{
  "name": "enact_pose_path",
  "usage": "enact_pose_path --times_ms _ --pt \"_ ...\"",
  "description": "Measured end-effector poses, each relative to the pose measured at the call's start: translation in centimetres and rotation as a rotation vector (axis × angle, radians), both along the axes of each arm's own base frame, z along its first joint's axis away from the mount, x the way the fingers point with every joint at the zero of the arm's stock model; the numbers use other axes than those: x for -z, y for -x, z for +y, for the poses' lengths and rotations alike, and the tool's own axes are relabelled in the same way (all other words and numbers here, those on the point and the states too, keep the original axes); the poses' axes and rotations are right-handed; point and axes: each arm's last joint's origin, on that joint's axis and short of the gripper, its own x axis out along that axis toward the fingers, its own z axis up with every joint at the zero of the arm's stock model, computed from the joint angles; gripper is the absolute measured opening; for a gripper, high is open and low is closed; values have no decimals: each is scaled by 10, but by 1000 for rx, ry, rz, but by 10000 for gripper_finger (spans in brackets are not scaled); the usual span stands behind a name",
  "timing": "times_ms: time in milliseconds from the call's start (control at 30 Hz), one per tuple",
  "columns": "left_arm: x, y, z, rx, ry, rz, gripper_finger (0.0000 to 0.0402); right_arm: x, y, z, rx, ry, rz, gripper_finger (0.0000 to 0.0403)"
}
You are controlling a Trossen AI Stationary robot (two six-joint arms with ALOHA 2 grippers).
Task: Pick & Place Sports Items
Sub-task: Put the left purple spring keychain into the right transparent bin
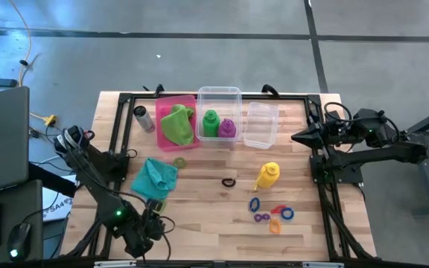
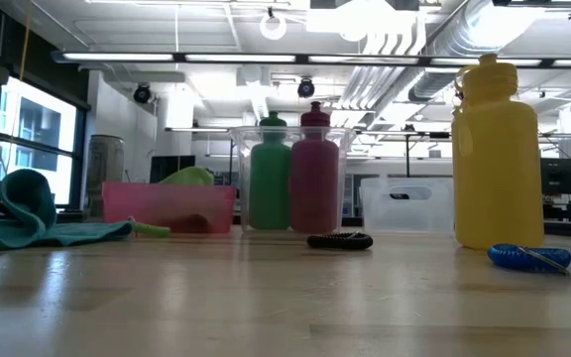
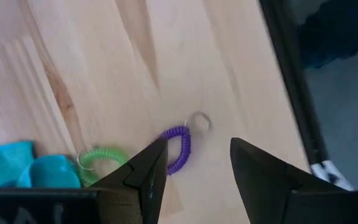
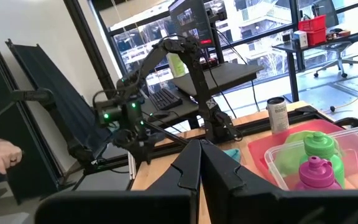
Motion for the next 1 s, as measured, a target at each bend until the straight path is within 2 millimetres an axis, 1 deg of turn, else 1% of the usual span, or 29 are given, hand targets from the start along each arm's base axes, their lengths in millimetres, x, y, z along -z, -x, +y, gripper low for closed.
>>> enact_pose_path --times_ms 167,233,600,833,1000 --pt "27 3 4 2 4 5 170 0 -1 0 0 0 4 0" --pt "33 5 6 3 4 10 170 1 -2 0 0 0 8 0" --pt "55 7 7 15 72 -6 170 2 -7 0 0 1 28 0" --pt "75 11 12 -11 91 1 170 3 -11 -1 48 7 41 0" --pt "85 14 15 -29 118 16 170 3 -11 -2 62 8 43 0"
